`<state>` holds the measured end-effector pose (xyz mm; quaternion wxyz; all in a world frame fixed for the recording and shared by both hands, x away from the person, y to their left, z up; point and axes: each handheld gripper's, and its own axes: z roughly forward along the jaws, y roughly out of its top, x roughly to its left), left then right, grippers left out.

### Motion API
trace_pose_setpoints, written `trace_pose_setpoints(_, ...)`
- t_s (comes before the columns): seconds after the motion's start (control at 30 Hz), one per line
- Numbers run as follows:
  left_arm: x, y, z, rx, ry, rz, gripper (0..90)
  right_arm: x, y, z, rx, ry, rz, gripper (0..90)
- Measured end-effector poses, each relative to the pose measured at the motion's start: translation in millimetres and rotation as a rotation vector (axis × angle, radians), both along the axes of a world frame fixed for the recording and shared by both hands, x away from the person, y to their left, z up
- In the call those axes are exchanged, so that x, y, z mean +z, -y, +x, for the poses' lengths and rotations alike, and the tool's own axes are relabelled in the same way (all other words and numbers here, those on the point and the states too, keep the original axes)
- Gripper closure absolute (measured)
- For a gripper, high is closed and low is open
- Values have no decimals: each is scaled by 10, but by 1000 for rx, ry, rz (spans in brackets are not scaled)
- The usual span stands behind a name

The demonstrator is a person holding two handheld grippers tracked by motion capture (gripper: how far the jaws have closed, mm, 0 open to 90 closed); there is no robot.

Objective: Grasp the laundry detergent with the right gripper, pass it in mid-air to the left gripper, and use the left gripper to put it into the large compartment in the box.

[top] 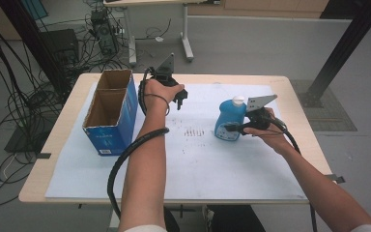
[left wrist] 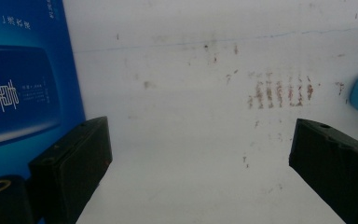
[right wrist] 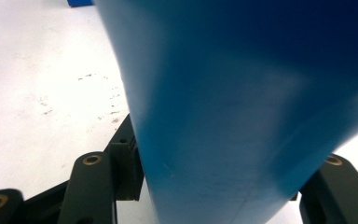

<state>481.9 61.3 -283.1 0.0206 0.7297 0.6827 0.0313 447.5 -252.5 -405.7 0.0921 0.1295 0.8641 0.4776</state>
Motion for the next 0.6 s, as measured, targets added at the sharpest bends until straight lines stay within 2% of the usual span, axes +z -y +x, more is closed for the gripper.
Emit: trace_pose_setpoints(0.6, 30, 11, 2, -1, 3, 6, 62, -4, 6, 9, 0, -6, 4, 423)
